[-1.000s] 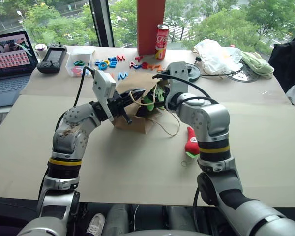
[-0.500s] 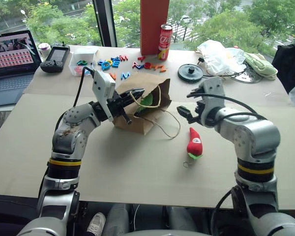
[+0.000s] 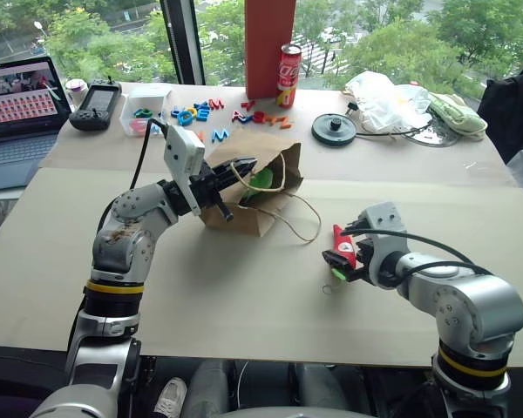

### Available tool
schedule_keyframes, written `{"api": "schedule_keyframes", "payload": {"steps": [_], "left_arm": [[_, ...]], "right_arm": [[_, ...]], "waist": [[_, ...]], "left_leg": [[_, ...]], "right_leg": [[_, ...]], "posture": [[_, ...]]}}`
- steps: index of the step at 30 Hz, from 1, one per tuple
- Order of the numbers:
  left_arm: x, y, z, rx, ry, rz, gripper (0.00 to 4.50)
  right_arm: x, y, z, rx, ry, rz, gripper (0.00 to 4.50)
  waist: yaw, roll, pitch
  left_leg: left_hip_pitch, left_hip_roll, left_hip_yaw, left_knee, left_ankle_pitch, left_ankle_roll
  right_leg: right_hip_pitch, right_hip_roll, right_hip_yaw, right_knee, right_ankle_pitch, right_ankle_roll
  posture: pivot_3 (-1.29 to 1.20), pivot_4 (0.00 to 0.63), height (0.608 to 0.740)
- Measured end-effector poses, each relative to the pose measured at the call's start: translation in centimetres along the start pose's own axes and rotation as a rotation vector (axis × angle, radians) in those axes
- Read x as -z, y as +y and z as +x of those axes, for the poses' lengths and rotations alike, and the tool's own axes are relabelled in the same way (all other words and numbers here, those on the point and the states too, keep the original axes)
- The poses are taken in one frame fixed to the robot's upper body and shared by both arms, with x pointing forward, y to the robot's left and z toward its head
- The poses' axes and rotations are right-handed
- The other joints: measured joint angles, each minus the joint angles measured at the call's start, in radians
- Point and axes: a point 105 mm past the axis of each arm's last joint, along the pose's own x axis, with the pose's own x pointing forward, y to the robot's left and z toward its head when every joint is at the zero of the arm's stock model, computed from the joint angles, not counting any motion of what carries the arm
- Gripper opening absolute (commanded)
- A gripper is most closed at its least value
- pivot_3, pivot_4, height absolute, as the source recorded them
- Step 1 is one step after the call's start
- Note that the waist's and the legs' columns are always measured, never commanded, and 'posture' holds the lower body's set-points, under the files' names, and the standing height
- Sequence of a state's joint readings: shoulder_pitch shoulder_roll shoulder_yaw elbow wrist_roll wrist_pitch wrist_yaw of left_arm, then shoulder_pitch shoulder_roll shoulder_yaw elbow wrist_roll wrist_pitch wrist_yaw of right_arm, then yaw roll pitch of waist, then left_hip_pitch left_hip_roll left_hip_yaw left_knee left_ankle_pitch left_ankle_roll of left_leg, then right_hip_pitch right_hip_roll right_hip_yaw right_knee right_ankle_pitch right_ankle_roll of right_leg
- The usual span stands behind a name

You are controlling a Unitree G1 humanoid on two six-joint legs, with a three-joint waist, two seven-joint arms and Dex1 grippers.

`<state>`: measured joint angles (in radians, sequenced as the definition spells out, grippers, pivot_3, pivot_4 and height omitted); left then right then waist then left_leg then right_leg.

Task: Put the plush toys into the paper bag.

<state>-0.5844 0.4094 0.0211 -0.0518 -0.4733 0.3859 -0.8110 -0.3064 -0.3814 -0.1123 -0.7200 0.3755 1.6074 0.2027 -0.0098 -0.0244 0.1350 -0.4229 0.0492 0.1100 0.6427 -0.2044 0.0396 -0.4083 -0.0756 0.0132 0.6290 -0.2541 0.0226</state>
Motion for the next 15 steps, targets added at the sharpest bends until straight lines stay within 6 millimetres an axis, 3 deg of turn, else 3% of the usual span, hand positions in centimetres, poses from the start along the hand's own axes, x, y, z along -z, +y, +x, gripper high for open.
{"api": "schedule_keyframes", "payload": {"steps": [11, 12, 15], "left_arm": [[0.0, -0.1, 0.0, 0.006, 0.001, -0.001, 0.00], [0.0, -0.1, 0.0, 0.006, 0.001, -0.001, 0.00], [0.0, 0.0, 0.0, 0.006, 0.001, 0.000, 0.00]], "right_arm": [[0.8, 0.4, 0.3, 0.005, 0.045, -0.053, 0.37], [0.7, 0.3, 0.3, 0.007, 0.043, -0.055, 0.13], [-0.1, 0.5, 0.2, -0.017, 0.009, -0.056, 0.13]], "waist": [[-0.004, 0.000, 0.000], [-0.003, 0.000, 0.000], [-0.005, 0.000, 0.000]], "left_leg": [[0.001, 0.000, 0.000, 0.000, 0.000, 0.000], [0.001, 0.000, 0.000, 0.000, 0.000, 0.000], [0.001, 0.000, 0.000, 0.000, 0.000, 0.000]], "right_leg": [[0.000, 0.001, 0.000, 0.000, 0.000, 0.000], [0.000, 0.001, 0.000, 0.000, 0.000, 0.000], [0.000, 0.001, 0.000, 0.000, 0.000, 0.000]], "posture": [[0.00, 0.150, 0.739], [0.00, 0.150, 0.739], [0.00, 0.150, 0.739]]}}
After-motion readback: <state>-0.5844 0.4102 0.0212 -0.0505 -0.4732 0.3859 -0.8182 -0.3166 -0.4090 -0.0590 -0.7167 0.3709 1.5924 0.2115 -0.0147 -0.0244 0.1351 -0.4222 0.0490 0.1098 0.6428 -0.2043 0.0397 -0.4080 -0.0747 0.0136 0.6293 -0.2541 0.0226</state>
